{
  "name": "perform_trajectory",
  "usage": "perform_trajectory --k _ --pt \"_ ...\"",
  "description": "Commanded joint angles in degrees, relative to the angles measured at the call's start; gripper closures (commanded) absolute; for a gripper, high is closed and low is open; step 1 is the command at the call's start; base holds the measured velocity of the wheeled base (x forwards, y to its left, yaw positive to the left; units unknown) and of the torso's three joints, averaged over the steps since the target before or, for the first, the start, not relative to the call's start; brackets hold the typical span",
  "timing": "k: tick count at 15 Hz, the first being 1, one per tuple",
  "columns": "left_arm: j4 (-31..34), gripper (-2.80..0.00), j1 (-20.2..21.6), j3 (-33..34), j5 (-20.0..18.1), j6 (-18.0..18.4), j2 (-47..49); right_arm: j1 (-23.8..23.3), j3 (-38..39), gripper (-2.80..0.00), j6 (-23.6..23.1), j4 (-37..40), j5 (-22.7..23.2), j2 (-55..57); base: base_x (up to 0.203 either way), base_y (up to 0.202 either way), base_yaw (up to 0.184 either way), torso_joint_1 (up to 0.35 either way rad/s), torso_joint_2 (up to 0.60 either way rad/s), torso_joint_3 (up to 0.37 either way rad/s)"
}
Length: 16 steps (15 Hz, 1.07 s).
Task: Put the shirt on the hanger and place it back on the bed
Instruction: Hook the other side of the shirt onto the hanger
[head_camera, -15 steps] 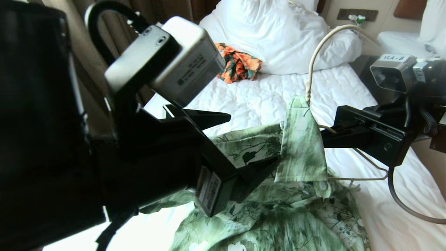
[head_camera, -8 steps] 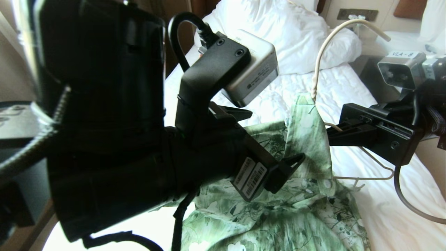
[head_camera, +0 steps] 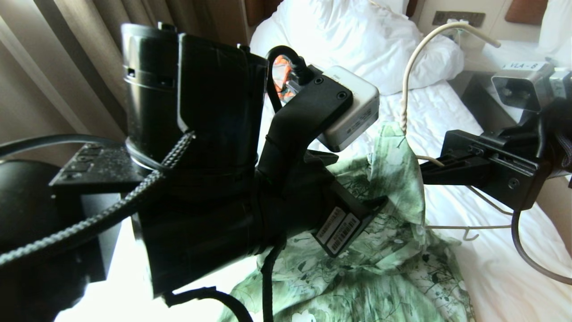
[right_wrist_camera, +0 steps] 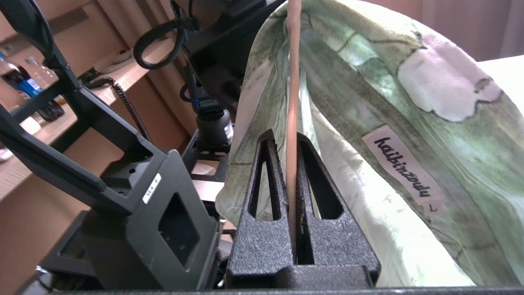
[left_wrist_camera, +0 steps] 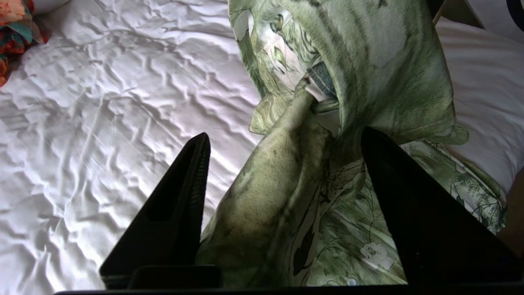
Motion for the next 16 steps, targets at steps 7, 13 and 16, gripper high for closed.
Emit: perform_trajectory --k 7,13,16 --pt "-0.09 0.0 -0.12 0.02 0.19 0.16 -0.01 -1.34 -0.69 0.0 3.0 -0.51 -1.25 -1.68 0.0 0.0 0.0 0.0 0.0 0.0" --pt "-0.7 0.0 -0.21 -0.59 0.42 0.15 -0.1 -1.21 -0.53 -2.8 3.53 -0.43 -3.79 -2.18 0.0 0.0 0.0 0.0 0.0 0.0" --pt "-2.71 0.0 -0.12 -0.59 0.27 -0.03 -0.38 -1.74 -0.87 -2.8 8.58 -0.43 -5.84 -3.23 0.0 0.0 0.0 0.0 0.0 0.0"
